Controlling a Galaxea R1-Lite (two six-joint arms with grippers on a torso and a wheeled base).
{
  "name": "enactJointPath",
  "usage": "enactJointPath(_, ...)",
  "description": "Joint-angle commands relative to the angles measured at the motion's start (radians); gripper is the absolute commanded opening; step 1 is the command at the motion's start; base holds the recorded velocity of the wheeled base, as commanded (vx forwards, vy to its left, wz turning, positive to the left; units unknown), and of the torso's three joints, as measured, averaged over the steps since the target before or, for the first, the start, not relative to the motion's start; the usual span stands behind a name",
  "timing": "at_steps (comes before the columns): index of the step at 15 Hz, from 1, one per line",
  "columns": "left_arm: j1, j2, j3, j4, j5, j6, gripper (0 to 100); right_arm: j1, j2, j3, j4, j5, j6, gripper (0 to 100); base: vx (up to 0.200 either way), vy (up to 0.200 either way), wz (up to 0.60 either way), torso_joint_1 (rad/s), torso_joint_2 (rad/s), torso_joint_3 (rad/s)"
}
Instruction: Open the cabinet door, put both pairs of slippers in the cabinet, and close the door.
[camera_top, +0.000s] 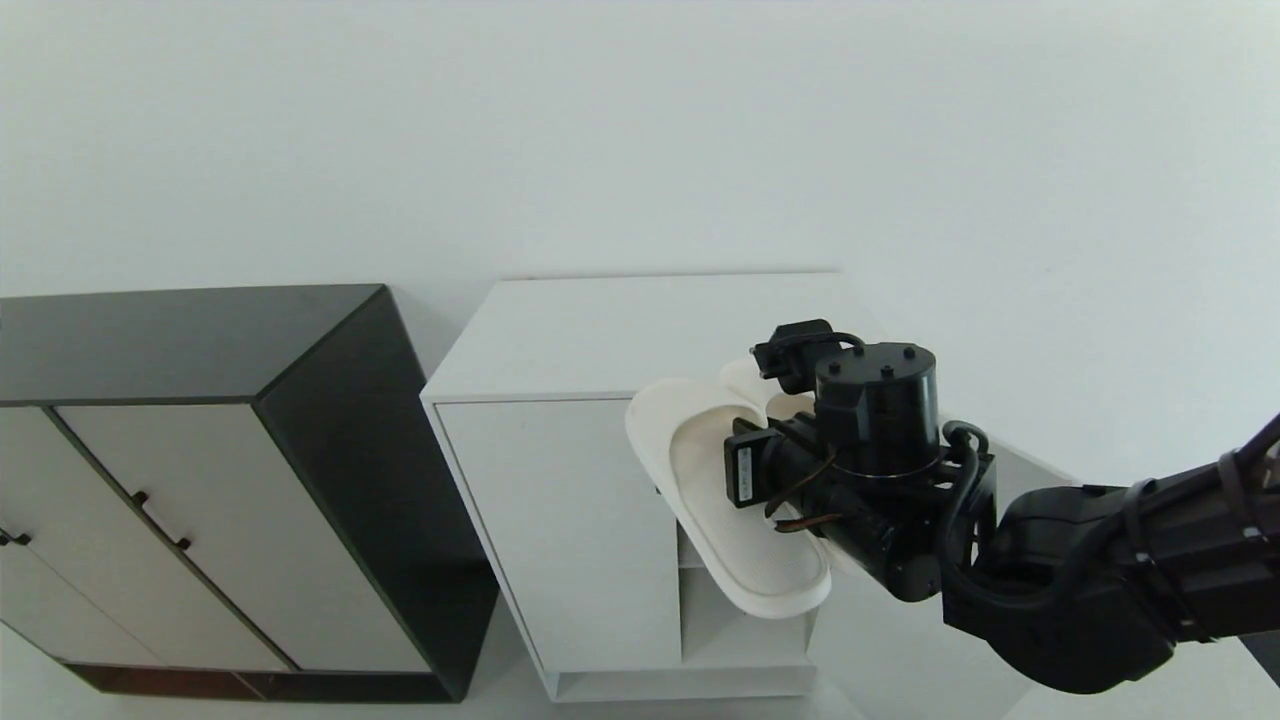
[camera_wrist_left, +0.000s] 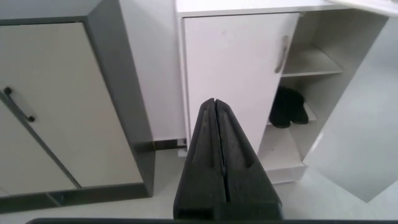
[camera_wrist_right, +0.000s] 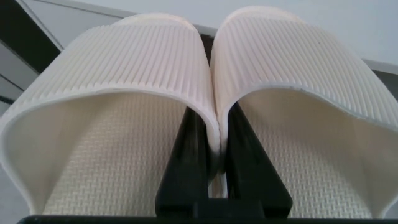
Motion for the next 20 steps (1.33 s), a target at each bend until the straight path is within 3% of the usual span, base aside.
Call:
enactJointPath(1, -0.001, 0.000, 0.000, -0.001, 0.000, -0.001, 0, 0.000, 0.006, 0.009, -0.012, 0.002, -0.001, 0, 0.000, 0.000, 0.00, 0.000, 0.00, 0.000)
enactJointPath(20, -0.001, 0.000, 0.000, -0.001, 0.000, -0.001, 0, -0.030, -0.040, 0.081, -0.127, -0.032, -0.073, 0, 0.000, 0.000, 0.00, -0.009, 0.02, 0.014)
